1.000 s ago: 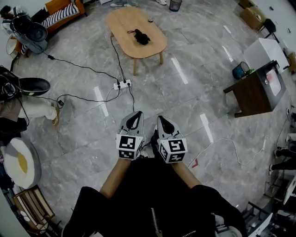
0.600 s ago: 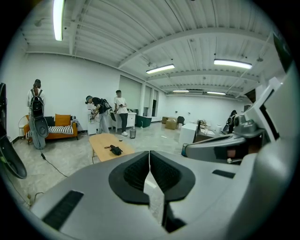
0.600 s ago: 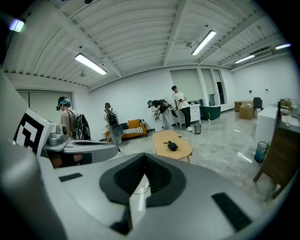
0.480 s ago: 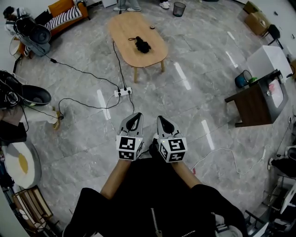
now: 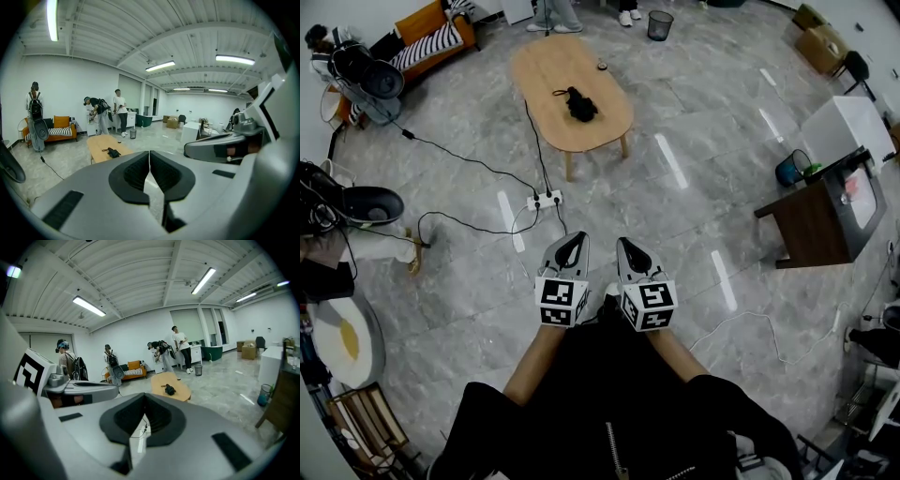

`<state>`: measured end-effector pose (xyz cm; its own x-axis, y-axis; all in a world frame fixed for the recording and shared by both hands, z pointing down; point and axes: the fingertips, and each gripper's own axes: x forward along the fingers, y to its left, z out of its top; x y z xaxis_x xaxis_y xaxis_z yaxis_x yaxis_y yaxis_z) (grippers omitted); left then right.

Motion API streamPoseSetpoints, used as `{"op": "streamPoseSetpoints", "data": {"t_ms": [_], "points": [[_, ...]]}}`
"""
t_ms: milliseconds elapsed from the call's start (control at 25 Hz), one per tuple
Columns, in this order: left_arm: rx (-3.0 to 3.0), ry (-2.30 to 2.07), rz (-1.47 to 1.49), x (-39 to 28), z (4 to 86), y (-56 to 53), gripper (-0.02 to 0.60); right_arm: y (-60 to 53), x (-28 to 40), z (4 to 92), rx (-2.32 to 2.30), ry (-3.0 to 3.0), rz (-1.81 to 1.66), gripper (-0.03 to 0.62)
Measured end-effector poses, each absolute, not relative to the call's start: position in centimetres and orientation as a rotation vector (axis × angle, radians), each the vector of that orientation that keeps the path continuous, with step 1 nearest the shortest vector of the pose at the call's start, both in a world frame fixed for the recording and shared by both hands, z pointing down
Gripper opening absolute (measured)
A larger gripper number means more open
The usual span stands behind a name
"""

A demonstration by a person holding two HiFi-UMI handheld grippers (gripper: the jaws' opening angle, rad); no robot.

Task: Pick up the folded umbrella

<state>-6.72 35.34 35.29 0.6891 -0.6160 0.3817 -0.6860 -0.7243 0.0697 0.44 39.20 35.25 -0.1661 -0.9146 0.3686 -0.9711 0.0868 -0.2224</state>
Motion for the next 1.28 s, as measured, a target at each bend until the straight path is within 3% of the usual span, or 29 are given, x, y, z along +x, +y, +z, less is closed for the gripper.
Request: {"op": "streamPoseSetpoints", "data": {"t_ms": [520, 1280], "points": [[2.705, -1.081, 0.538, -1.5, 35.3, 32.8, 0.017, 36.3, 5.6, 36.2, 1.923, -2.251, 0.669, 0.011], [2.681, -1.108, 0.565, -1.7, 35.6, 32.8, 0.017, 35.7, 5.2, 37.1, 1.873, -2.265, 0.712, 0.011]]}}
